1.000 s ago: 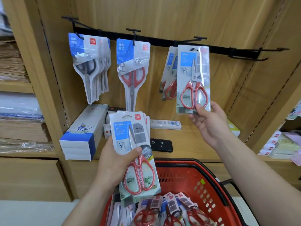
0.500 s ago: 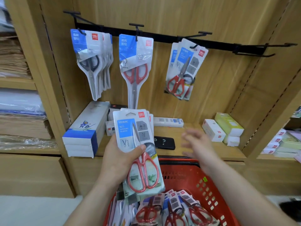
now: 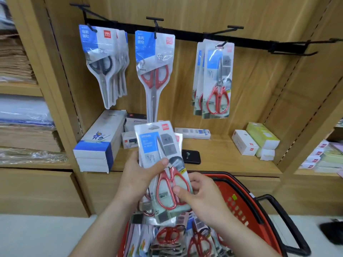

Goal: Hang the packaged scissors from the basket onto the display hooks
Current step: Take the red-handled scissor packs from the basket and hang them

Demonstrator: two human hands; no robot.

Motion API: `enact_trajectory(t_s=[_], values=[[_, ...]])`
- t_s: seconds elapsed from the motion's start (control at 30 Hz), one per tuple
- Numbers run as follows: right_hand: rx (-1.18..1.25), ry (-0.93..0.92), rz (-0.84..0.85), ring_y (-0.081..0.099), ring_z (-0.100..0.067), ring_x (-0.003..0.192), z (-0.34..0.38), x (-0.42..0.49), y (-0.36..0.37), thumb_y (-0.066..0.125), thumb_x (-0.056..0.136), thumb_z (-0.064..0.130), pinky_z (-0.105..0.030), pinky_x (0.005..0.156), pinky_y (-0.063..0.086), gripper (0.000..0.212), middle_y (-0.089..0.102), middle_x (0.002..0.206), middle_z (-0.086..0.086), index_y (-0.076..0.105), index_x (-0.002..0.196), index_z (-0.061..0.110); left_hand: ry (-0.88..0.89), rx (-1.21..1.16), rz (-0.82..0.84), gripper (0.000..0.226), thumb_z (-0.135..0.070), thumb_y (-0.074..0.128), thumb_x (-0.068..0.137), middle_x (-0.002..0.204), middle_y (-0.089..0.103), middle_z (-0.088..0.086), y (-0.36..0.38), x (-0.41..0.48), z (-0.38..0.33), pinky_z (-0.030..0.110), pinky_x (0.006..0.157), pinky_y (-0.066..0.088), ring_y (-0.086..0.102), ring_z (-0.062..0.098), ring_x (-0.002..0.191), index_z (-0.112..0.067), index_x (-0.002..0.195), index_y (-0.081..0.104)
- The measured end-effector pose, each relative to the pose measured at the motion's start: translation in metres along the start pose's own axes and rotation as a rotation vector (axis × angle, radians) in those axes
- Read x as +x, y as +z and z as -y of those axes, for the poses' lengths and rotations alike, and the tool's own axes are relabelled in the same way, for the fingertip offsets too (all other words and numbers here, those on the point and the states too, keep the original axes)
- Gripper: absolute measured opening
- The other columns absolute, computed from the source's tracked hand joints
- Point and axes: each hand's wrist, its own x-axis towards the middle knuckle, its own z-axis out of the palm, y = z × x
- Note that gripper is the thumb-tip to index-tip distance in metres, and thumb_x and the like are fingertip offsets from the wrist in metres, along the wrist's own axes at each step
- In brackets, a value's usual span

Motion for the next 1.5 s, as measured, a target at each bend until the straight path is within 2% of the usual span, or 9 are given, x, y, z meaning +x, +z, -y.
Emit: enact_trajectory(t_s=[0.17, 0.37, 0.63, 0.8, 0.93, 1.07, 1.23, 1.4, 1.5], values=[[0.280, 0.082, -0.099, 0.078, -0.024, 0.088, -0.009, 0.005, -0.003, 0.075, 0.092, 0.025, -0.051, 0.091, 0.059, 0.022, 0.080, 0.093, -0.006, 0.066, 0.109, 0.015, -0.024, -0.015, -0.005, 0.035, -0.016, 0.082, 0.085, 0.104, 0.081, -0.003, -0.006, 0.004, 0.001, 0.043, 0.086, 0.061, 0.078, 0.021, 0.096, -0.023, 0.116, 0.066], [0.460, 0.003, -0.198, 0.071, -0.015, 0.073, -0.008, 0.013, -0.014, 0.078, 0.080, 0.029, -0.038, 0.080, 0.056, 0.032, 0.077, 0.081, -0.002, 0.066, 0.104, 0.012, 0.009, 0.007, -0.084, 0.033, -0.016, 0.082, 0.087, 0.103, 0.080, -0.007, -0.009, 0.008, 0.002, 0.051, 0.091, 0.060, 0.077, 0.020, 0.096, -0.029, 0.113, 0.065], [0.523, -0.208, -0.382, 0.074, -0.013, 0.072, 0.035, 0.058, -0.070, 0.073, 0.091, 0.014, -0.029, 0.060, 0.056, 0.017, 0.078, 0.085, 0.001, 0.063, 0.105, 0.017, 0.011, 0.015, -0.104, 0.039, -0.019, 0.082, 0.086, 0.103, 0.080, -0.004, -0.011, 0.005, -0.006, 0.041, 0.075, 0.065, 0.079, 0.017, 0.086, -0.027, 0.119, 0.063], [0.497, -0.282, -0.437, 0.077, -0.024, 0.088, 0.070, 0.086, -0.103, 0.073, 0.093, 0.015, -0.036, 0.068, 0.061, 0.018, 0.079, 0.099, -0.006, 0.061, 0.106, 0.019, 0.028, 0.047, -0.082, 0.037, -0.017, 0.081, 0.087, 0.101, 0.079, -0.005, -0.007, 0.003, -0.008, 0.028, 0.065, 0.063, 0.079, 0.014, 0.086, -0.026, 0.118, 0.062], [0.476, -0.243, -0.421, 0.078, -0.021, 0.086, 0.085, 0.099, -0.113, 0.071, 0.095, 0.019, -0.030, 0.059, 0.060, 0.020, 0.079, 0.101, -0.004, 0.060, 0.111, 0.018, 0.038, 0.059, -0.085, 0.037, -0.015, 0.081, 0.087, 0.101, 0.079, -0.005, -0.006, 0.003, -0.009, 0.020, 0.058, 0.060, 0.078, 0.010, 0.083, -0.026, 0.117, 0.062], [0.441, -0.186, -0.419, 0.076, -0.019, 0.084, 0.091, 0.110, -0.119, 0.073, 0.095, 0.026, -0.036, 0.072, 0.062, 0.019, 0.078, 0.098, -0.002, 0.062, 0.109, 0.019, 0.047, 0.059, -0.082, 0.034, -0.013, 0.080, 0.088, 0.095, 0.078, -0.008, -0.005, 0.004, -0.009, 0.016, 0.054, 0.056, 0.077, 0.005, 0.079, -0.027, 0.113, 0.062], [0.364, -0.164, -0.442, 0.077, -0.020, 0.085, 0.095, 0.122, -0.116, 0.075, 0.093, 0.030, -0.032, 0.065, 0.064, 0.027, 0.076, 0.101, -0.005, 0.059, 0.111, 0.018, 0.064, 0.056, -0.070, 0.033, -0.013, 0.079, 0.088, 0.096, 0.077, -0.008, -0.003, 0.003, -0.011, 0.012, 0.052, 0.053, 0.075, 0.001, 0.078, -0.027, 0.112, 0.061], [0.076, -0.004, -0.541, 0.058, -0.024, 0.118, 0.070, 0.120, -0.104, 0.071, 0.093, 0.047, -0.043, 0.100, 0.051, 0.069, 0.055, 0.138, -0.003, 0.044, 0.148, 0.015, 0.069, 0.034, -0.060, 0.033, -0.012, 0.080, 0.088, 0.093, 0.078, -0.010, -0.003, 0.002, -0.012, 0.012, 0.053, 0.053, 0.075, 0.001, 0.079, -0.027, 0.112, 0.062], [0.059, 0.054, -0.366, 0.063, -0.020, 0.108, 0.048, 0.087, -0.076, 0.068, 0.097, 0.041, -0.040, 0.094, 0.050, 0.044, 0.065, 0.130, -0.003, 0.058, 0.133, 0.017, 0.059, 0.012, -0.050, 0.033, -0.012, 0.079, 0.089, 0.097, 0.077, -0.008, -0.004, 0.002, -0.011, 0.013, 0.054, 0.054, 0.076, 0.004, 0.079, -0.025, 0.113, 0.061]])
